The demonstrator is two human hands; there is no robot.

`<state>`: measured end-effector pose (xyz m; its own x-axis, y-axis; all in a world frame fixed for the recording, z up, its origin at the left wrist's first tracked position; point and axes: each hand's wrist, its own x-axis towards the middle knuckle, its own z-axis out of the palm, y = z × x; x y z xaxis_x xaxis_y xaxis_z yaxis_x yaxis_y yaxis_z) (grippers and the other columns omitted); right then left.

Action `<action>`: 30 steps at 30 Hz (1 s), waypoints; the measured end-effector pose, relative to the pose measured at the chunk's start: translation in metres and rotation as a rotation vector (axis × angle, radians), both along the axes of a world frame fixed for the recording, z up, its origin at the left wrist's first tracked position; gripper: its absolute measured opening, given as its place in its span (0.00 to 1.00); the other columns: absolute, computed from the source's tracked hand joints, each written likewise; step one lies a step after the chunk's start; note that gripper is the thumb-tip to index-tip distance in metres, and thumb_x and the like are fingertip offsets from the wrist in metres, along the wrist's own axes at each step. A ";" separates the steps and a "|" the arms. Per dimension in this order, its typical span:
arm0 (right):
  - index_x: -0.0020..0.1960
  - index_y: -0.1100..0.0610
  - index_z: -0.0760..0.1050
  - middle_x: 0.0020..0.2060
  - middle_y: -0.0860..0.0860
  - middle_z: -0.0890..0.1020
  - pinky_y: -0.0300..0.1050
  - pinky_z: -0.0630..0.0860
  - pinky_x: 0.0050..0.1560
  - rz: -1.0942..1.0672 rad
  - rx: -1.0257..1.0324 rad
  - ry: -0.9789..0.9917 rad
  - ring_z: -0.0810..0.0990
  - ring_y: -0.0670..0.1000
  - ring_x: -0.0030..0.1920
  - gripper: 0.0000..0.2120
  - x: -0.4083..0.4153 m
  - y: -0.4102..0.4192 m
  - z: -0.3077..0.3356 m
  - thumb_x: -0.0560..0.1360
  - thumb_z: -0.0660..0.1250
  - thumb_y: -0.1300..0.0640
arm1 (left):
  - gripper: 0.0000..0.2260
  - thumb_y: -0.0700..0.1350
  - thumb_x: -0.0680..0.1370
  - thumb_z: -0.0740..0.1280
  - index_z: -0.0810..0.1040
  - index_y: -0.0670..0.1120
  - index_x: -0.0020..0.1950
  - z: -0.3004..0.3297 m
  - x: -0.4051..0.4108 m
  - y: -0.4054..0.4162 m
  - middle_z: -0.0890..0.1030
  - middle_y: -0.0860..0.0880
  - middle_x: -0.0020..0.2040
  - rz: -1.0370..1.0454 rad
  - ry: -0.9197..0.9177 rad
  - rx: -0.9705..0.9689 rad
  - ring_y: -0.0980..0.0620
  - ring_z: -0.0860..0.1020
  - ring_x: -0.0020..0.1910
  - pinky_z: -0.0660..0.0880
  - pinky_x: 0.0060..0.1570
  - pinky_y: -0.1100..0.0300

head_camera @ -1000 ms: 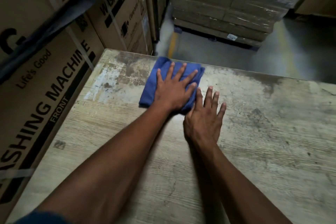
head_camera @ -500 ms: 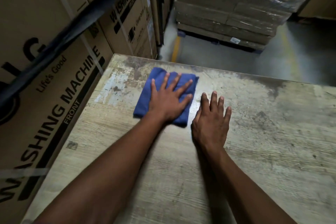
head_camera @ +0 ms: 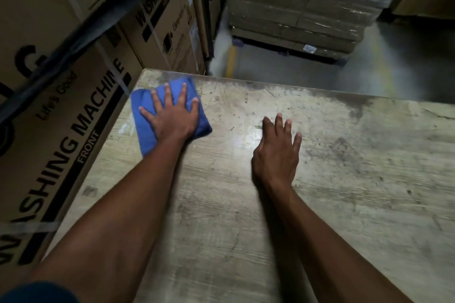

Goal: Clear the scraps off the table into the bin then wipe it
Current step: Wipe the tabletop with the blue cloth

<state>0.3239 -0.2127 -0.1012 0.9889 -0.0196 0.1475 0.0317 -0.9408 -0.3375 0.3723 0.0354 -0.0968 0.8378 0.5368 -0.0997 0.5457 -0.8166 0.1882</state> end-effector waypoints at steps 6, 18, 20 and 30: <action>0.77 0.57 0.75 0.77 0.52 0.77 0.56 0.63 0.82 -0.074 0.606 -0.090 0.67 0.53 0.82 0.22 -0.033 -0.028 0.011 0.87 0.53 0.56 | 0.30 0.70 0.85 0.43 0.43 0.68 0.86 -0.003 -0.049 -0.122 0.42 0.54 0.89 -0.328 0.000 -0.002 0.42 0.39 0.88 0.38 0.78 0.24; 0.78 0.58 0.74 0.76 0.53 0.77 0.52 0.66 0.81 -0.048 0.533 -0.116 0.72 0.54 0.78 0.25 -0.156 -0.179 0.020 0.88 0.52 0.50 | 0.28 0.66 0.86 0.52 0.59 0.62 0.86 -0.006 -0.184 -0.266 0.50 0.54 0.89 -1.226 -0.003 -0.036 0.46 0.40 0.88 0.35 0.80 0.30; 0.79 0.58 0.73 0.78 0.54 0.75 0.53 0.64 0.82 0.084 0.404 -0.078 0.70 0.54 0.80 0.26 -0.176 -0.192 0.023 0.88 0.50 0.48 | 0.29 0.65 0.85 0.55 0.64 0.55 0.85 0.002 -0.204 -0.269 0.56 0.53 0.88 -1.330 -0.031 -0.090 0.47 0.42 0.88 0.36 0.81 0.30; 0.89 0.49 0.42 0.88 0.43 0.45 0.52 0.43 0.87 0.545 -0.048 0.364 0.39 0.43 0.86 0.39 -0.205 -0.209 0.027 0.85 0.43 0.30 | 0.53 0.80 0.76 0.56 0.30 0.54 0.86 0.000 -0.267 -0.265 0.31 0.49 0.87 -1.045 0.082 -0.122 0.46 0.26 0.83 0.33 0.82 0.36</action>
